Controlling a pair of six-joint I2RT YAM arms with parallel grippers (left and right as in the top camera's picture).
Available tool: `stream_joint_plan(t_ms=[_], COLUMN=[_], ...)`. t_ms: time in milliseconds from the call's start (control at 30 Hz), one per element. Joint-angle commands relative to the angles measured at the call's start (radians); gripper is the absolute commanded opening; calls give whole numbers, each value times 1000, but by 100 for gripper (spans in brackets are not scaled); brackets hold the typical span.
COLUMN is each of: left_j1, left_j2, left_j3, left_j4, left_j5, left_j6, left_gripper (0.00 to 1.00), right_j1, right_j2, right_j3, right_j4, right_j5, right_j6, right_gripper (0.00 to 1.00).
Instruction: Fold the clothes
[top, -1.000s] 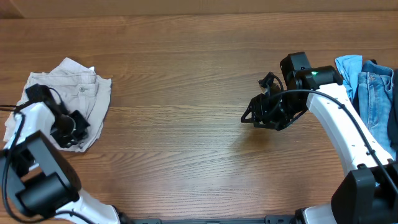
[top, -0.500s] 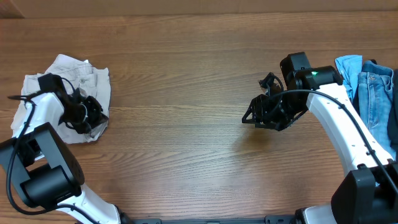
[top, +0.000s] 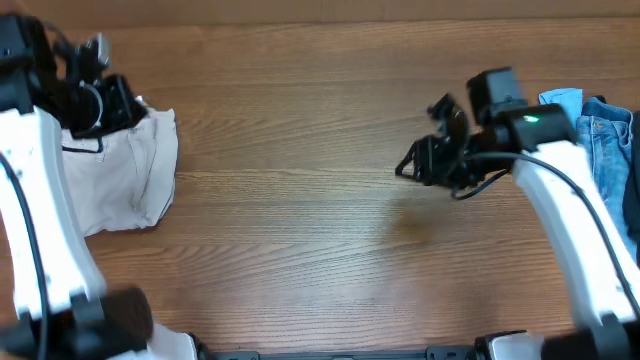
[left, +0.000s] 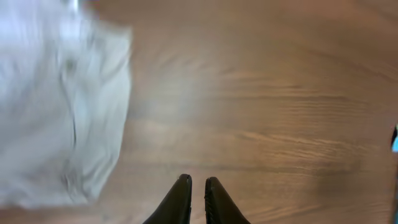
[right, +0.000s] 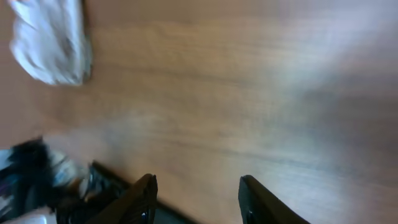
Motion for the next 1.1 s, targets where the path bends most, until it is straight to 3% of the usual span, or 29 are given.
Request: stream_joint_plan(t_ms=[0, 33, 67, 100, 133, 233, 300, 367, 400, 433, 467, 667, 1067], left_j1=[-138, -173, -210, -255, -287, -361, -386, -391, -391, -391, -391, -391, -390], left_j2=[-205, -238, -267, -295, -311, -327, -319, -317, -317, -317, -317, -315, -303], left_j3=[60, 60, 60, 59, 59, 59, 52, 26, 11, -3, -23, -107, -112], left_j4=[-1, -13, -31, -58, -81, -163, -214, -237, -239, -239, -237, -227, -202], left_j5=[-109, -139, -167, -203, -232, -327, -375, -378, -375, -373, -373, -373, -365], left_j6=[93, 93, 92, 84, 55, -19, -38, -41, -44, -48, -52, -51, -58], left_gripper=[15, 16, 19, 24, 29, 30, 33, 35, 42, 57, 100, 100, 100], right_j1=[-7, -7, -7, -7, -7, -7, -6, -6, -6, -6, -6, -6, -6], right_j2=[-192, -221, -271, -316, -348, -435, -478, -512, -523, -533, -541, -540, -538], right_j3=[146, 159, 171, 172, 172, 172, 172, 172, 172, 172, 172, 170, 170], right_j4=[5, 6, 10, 17, 17, 1, -13, -27, -32, -40, -51, -130, -186], right_j5=[119, 143, 183, 214, 238, 271, 270, 270, 270, 270, 270, 270, 270], right_j6=[-7, -7, -7, -7, -7, -7, -7, -7, -7, -7, -7, -6, -6], right_gripper=[51, 54, 60, 73, 76, 84, 100, 100, 100, 100, 100, 100, 100])
